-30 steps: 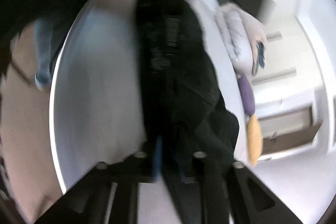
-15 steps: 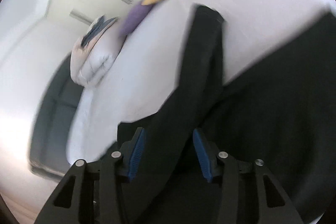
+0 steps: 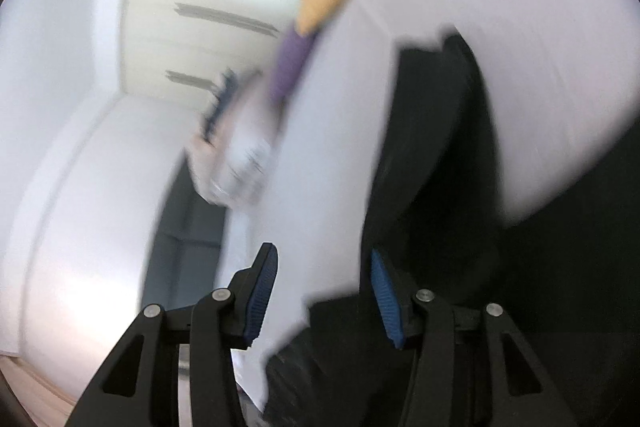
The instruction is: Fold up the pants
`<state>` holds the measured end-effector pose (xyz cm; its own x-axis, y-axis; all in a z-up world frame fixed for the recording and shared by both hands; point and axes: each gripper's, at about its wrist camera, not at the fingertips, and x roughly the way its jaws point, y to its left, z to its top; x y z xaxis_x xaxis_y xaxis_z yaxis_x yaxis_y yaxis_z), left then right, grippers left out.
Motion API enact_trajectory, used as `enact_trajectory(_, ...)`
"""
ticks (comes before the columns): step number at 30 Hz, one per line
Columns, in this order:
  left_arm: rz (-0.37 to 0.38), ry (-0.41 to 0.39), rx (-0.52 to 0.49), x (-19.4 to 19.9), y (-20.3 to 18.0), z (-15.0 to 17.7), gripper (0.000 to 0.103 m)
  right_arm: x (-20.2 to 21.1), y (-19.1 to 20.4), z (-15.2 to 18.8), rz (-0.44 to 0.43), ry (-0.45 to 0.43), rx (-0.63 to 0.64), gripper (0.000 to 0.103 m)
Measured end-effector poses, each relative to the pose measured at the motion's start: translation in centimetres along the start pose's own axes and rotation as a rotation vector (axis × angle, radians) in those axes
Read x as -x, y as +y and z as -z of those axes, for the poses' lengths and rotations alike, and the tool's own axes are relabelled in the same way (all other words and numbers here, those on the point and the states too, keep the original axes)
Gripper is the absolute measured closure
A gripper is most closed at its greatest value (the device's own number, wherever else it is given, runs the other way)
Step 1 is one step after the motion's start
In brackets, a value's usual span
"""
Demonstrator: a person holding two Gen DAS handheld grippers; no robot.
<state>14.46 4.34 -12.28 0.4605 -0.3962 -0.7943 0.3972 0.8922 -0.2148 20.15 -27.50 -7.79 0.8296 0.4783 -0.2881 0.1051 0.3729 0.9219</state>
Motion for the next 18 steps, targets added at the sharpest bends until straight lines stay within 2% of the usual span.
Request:
enact_trajectory(3,-0.003,-0.005,0.004,0.1,-0.1,0.0,0.091,0.5,-0.5,-2.0,-0.005,-0.056,-0.047,0.05)
enact_trajectory(7,-0.004,-0.006,0.005,0.2,-0.1,0.1,0.091,2.2,-1.3,-2.1,0.021,-0.115,-0.068,0.05)
enact_trajectory(10,-0.003,-0.005,0.008,0.2,0.0,0.0,0.091,2.0,-2.8,-1.4,0.077,-0.087,-0.094,0.05)
enact_trajectory(11,-0.005,-0.004,0.008,0.2,-0.1,0.0,0.091,2.2,-3.7,-1.2,0.12,-0.101,-0.132,0.05)
enact_trajectory(14,-0.019,-0.004,0.002,0.2,-0.3,-0.1,0.091,2.8,-5.2,-1.4,0.079,-0.15,-0.208,0.05)
enact_trajectory(15,-0.023,-0.004,0.0,0.2,-0.4,-0.1,0.091,2.5,-5.3,-1.4,0.105,-0.164,-0.233,0.05)
enact_trajectory(18,-0.026,-0.004,0.0,0.1,-0.6,-0.2,0.091,2.0,-5.6,-1.8,0.13,-0.124,-0.235,0.05)
